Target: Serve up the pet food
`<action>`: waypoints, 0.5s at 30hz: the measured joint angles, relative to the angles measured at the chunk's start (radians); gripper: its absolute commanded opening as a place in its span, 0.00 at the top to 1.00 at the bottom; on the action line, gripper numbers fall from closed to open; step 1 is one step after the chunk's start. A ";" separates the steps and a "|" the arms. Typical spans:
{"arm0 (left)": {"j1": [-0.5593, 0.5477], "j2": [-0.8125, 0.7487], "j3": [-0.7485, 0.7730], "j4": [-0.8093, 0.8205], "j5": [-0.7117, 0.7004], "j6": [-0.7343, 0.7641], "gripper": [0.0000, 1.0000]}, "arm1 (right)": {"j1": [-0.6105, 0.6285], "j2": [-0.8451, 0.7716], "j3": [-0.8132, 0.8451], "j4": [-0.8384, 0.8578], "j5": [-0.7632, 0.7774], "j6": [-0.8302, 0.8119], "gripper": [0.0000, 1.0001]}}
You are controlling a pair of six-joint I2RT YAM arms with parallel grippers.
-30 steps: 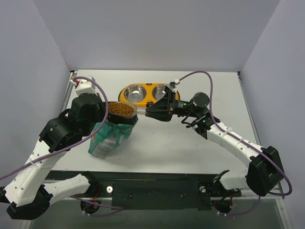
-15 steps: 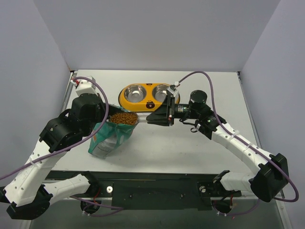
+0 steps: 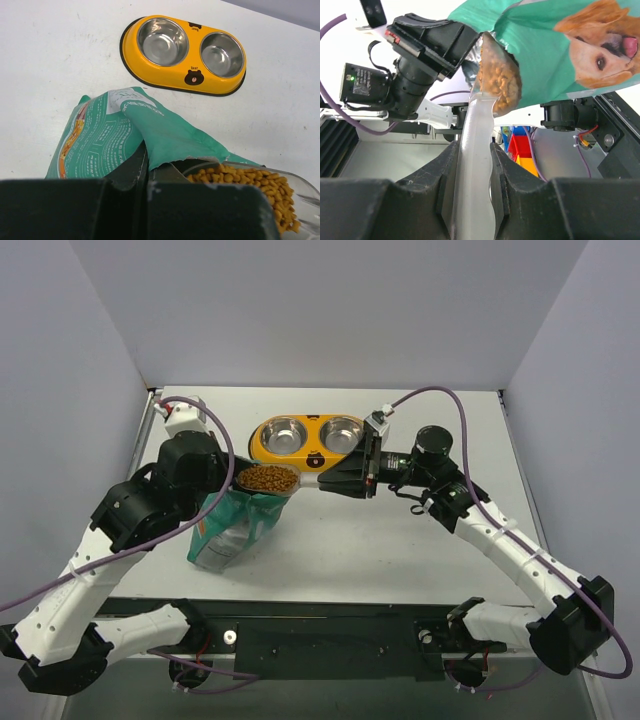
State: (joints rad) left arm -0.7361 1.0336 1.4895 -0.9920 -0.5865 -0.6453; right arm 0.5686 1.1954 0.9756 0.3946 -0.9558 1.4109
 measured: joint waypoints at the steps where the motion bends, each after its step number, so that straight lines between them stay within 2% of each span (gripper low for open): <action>1: 0.000 0.006 0.004 0.000 -0.005 -0.002 1.00 | -0.004 -0.010 0.000 0.000 0.000 0.003 1.00; 15: 0.000 0.078 0.084 -0.075 -0.093 -0.045 1.00 | -0.046 -0.053 0.000 0.029 -0.001 0.058 1.00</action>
State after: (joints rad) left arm -0.7361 1.1118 1.5734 -1.0672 -0.6796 -0.6903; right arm 0.5228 1.1423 0.9756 0.4240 -0.9565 1.4685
